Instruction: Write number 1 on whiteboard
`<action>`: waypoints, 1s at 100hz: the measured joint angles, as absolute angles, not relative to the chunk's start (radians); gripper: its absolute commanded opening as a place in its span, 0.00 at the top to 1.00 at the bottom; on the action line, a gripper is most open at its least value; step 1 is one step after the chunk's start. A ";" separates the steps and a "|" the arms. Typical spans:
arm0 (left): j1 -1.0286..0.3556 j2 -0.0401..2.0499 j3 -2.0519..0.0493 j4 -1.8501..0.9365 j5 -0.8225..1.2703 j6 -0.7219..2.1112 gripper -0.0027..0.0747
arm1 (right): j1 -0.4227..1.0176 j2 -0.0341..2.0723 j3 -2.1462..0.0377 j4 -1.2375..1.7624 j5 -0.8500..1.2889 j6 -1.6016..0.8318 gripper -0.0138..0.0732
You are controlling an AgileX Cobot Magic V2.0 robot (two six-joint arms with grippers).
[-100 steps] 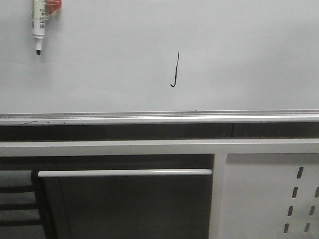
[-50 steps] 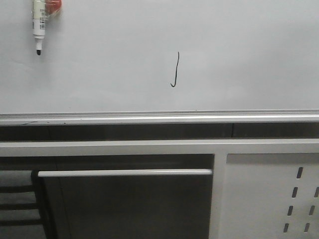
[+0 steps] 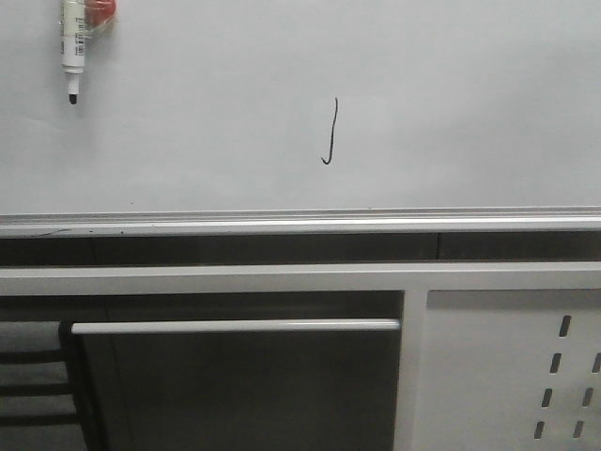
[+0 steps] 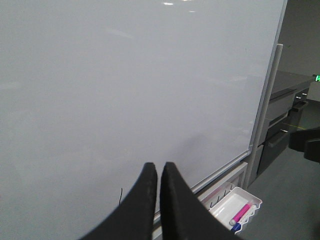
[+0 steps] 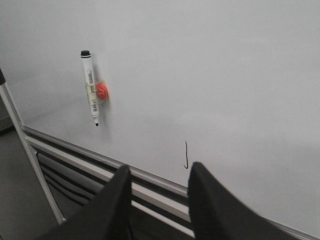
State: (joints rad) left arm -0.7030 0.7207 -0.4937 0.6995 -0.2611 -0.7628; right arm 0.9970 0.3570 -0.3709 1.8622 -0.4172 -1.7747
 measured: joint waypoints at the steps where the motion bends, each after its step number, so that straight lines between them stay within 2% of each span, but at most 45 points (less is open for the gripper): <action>1: -0.703 0.721 -0.494 0.700 -0.263 -0.763 0.99 | 0.997 0.357 -0.371 1.862 -0.417 -1.775 0.57; 28: -0.703 0.721 -0.494 0.699 -0.267 -0.763 0.99 | 0.997 0.357 -0.371 1.862 -0.386 -1.777 0.57; 35: -0.703 0.721 -0.494 0.699 -0.268 -0.764 0.99 | 0.997 0.357 -0.371 1.862 -0.394 -1.777 0.67; 43: -0.703 0.721 -0.494 0.699 -0.268 -0.769 0.99 | 0.997 0.357 -0.371 1.862 -0.436 -1.777 0.92; 44: -0.703 0.721 -0.494 0.699 -0.268 -0.769 0.99 | 0.997 0.357 -0.371 1.862 -0.442 -1.777 0.92; 59: -0.712 0.721 -0.494 0.746 -0.268 -0.827 0.99 | 0.997 0.357 -0.371 1.866 -0.512 -1.777 0.91; 86: -0.778 0.719 -0.447 1.150 -0.297 -1.142 0.99 | 0.997 0.317 -0.329 1.866 -0.485 -1.777 0.91; 100: -0.781 0.719 -0.386 1.258 -0.378 -1.241 0.99 | 0.997 0.296 -0.277 1.866 -0.489 -1.770 0.91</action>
State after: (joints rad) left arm -0.7808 0.7189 -0.3863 1.2584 -0.3777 -1.2408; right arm 0.9970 0.2959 -0.2772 1.8656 -0.4887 -1.7703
